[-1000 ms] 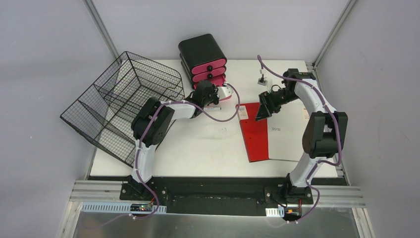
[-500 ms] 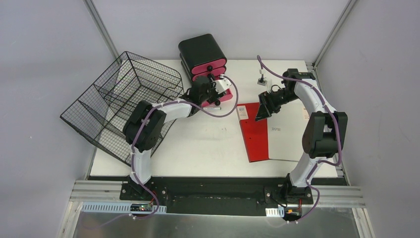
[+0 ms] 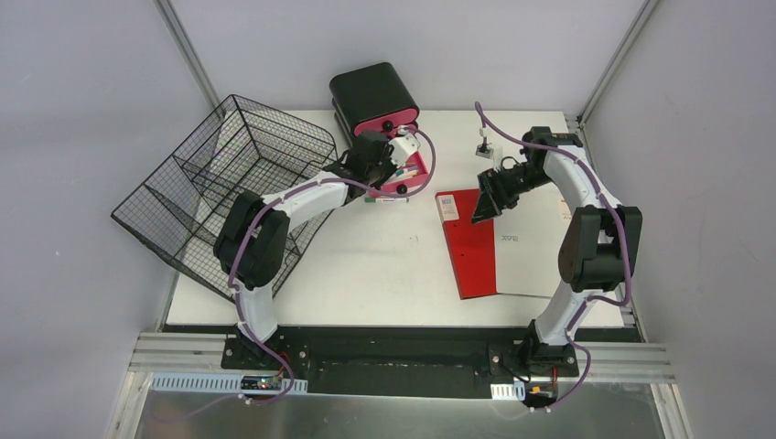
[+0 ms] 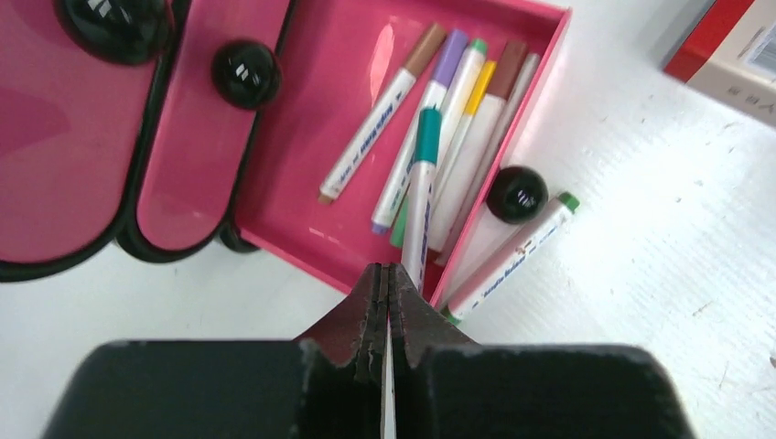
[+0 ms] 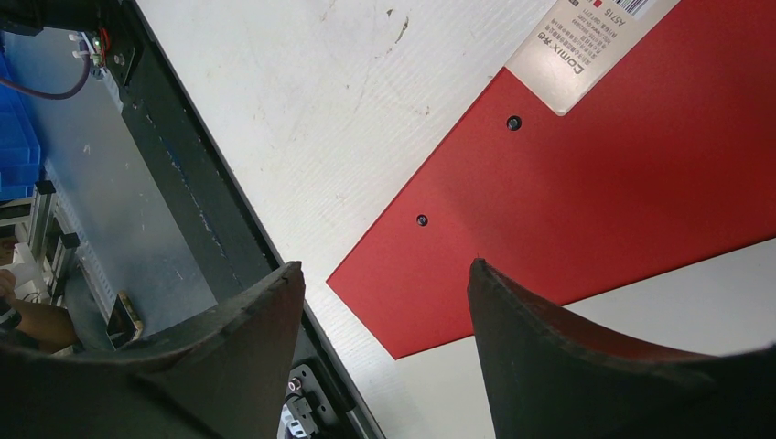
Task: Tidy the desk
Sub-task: Place the stationery in the drawer.
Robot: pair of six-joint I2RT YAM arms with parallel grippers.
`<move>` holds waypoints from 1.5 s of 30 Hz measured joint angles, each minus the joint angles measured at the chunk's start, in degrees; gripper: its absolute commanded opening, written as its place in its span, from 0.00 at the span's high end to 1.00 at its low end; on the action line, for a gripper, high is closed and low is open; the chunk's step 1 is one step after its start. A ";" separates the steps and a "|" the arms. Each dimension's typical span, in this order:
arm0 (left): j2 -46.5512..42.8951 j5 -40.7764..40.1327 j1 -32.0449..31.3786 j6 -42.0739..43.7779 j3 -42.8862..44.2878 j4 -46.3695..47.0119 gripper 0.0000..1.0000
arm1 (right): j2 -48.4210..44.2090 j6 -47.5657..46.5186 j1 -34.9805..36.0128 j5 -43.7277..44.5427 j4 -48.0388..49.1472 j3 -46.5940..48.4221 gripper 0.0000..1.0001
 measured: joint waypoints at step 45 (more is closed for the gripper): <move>10.29 -12.17 0.02 -1.95 10.05 -19.61 1.00 | 0.00 -0.42 0.07 -0.04 -0.22 0.00 0.31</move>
